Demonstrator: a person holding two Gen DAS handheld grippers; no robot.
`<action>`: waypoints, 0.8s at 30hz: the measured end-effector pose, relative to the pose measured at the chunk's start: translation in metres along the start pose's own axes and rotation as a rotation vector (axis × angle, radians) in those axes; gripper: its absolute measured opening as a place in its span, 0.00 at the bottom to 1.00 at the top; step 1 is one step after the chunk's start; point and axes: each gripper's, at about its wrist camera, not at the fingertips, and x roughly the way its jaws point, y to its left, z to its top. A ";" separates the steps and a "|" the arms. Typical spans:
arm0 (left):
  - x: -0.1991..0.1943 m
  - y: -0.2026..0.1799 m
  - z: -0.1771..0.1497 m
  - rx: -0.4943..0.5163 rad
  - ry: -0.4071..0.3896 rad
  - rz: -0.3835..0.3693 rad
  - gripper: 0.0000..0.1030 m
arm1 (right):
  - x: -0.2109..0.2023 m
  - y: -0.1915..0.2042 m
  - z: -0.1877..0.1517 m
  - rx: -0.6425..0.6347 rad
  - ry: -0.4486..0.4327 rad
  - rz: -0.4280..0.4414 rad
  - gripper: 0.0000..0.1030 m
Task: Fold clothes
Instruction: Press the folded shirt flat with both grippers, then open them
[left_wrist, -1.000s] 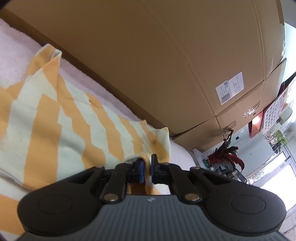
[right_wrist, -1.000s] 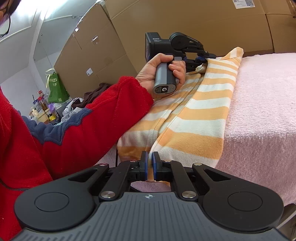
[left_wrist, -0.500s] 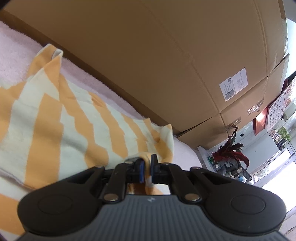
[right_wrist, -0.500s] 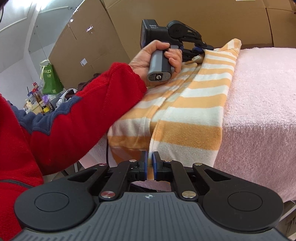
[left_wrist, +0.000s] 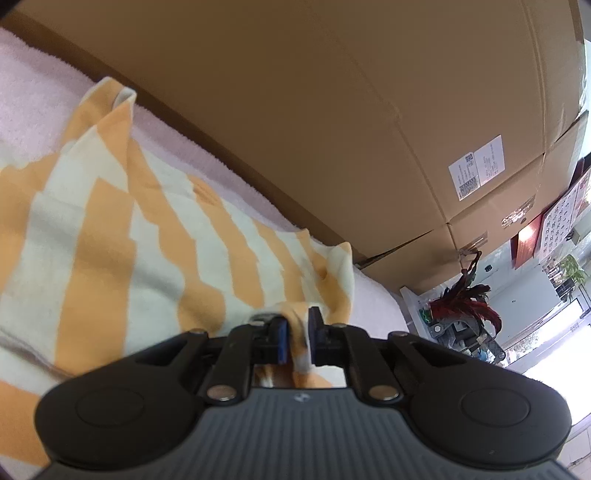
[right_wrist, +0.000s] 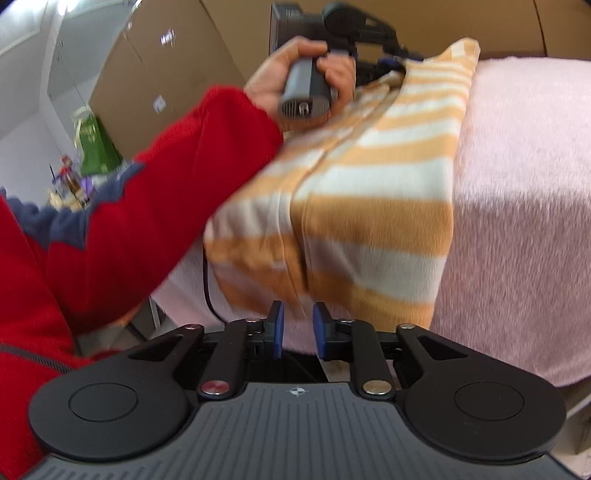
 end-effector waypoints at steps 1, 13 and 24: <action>-0.001 -0.001 0.000 0.002 -0.001 0.002 0.08 | -0.004 0.001 0.001 -0.009 -0.008 0.001 0.20; -0.020 -0.025 -0.002 0.154 -0.077 -0.025 0.25 | -0.027 -0.033 0.052 0.166 -0.371 -0.026 0.26; -0.009 -0.023 -0.004 0.152 -0.042 0.035 0.52 | -0.013 -0.035 0.043 0.096 -0.364 -0.056 0.27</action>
